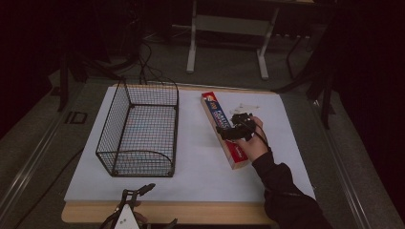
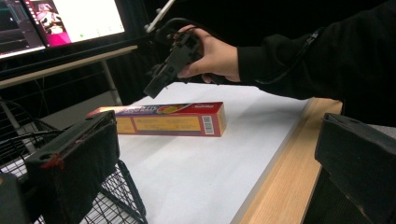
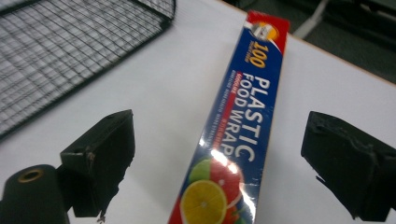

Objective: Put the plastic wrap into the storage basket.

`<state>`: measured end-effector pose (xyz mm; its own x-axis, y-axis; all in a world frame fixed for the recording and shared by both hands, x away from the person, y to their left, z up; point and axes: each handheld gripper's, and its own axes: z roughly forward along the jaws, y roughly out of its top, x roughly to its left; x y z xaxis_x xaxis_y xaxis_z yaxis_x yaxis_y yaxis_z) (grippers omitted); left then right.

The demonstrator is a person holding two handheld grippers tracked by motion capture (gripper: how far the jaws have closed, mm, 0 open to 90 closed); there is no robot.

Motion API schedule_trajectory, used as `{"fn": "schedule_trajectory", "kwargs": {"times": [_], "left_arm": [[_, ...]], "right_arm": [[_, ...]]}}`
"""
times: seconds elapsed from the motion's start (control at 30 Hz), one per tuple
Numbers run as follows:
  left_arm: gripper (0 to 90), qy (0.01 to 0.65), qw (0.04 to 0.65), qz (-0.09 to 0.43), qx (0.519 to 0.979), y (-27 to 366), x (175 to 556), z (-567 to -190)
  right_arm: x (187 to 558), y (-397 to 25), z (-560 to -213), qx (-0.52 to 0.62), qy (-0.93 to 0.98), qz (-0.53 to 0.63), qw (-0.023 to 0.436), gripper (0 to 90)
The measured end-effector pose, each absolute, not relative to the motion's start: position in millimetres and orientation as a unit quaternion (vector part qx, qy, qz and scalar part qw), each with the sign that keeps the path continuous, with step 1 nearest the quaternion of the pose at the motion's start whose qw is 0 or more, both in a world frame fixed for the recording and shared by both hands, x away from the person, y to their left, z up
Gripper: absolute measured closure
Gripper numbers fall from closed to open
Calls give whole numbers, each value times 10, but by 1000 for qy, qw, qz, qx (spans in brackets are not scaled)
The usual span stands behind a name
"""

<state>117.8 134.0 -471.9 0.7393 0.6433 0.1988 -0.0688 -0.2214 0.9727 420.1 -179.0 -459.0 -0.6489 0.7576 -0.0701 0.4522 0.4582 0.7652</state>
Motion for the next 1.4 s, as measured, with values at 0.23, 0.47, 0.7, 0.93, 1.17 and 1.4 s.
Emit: {"fn": "schedule_trajectory", "kwargs": {"times": [0.23,0.47,0.7,0.93,1.17,1.4], "left_arm": [[4,199,593,299,720,1345,1176,-4719],[4,197,590,300,723,1338,1177,-4722],[4,198,591,299,723,1342,1176,-4723],[4,197,589,300,724,1342,1175,-4724],[4,196,584,304,727,1333,1172,-4729],[4,193,582,305,729,1326,1170,-4732]], "right_arm": [[4402,-1722,-4664,389,835,338,195,103],[4571,-1693,-4741,425,830,319,169,132],[4698,-1639,-4825,459,827,289,149,153],[4785,-1564,-4896,466,837,252,139,175],[4903,-1486,-4960,492,841,192,115,182],[4932,-1423,-4994,501,842,171,107,223]]}}
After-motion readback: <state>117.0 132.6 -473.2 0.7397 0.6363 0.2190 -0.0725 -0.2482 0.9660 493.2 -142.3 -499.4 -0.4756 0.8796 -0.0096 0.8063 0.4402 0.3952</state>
